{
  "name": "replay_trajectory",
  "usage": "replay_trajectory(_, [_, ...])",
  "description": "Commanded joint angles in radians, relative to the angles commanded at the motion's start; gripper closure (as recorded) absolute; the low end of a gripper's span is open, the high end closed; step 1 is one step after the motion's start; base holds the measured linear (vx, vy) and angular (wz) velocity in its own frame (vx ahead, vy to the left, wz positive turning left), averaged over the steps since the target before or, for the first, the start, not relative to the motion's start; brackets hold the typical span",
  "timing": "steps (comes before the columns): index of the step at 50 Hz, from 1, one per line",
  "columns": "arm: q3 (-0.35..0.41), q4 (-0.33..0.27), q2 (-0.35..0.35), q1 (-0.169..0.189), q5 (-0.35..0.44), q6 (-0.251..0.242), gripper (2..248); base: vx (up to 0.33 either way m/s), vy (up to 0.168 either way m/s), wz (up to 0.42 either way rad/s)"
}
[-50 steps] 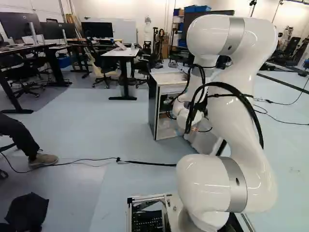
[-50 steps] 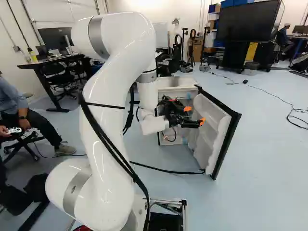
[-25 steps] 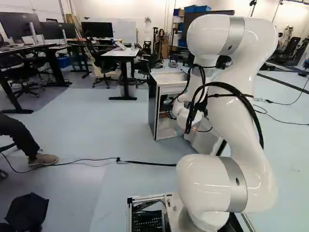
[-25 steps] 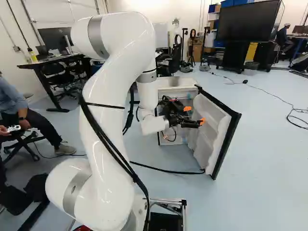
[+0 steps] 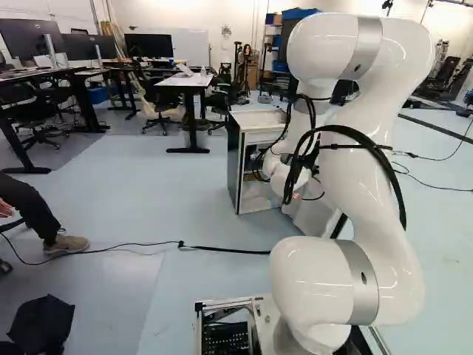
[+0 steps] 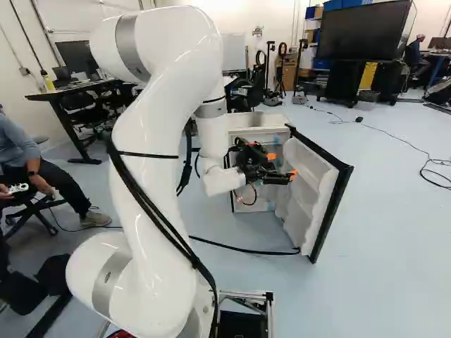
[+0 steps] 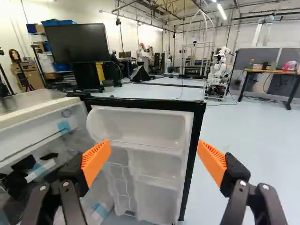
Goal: Open the fridge door
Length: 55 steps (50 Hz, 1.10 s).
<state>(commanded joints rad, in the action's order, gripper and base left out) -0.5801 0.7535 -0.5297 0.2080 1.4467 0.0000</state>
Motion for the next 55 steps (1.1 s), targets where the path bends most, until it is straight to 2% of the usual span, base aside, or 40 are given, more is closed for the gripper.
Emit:
replay_trajectory(28, [0.096,-0.146,0.157,-0.040,-0.112,0.000,3,0.000,0.000,0.000])
replay_trajectory(55, [0.238,-0.363,0.390,-0.100,-0.277,0.000,3,0.000,0.000,0.000])
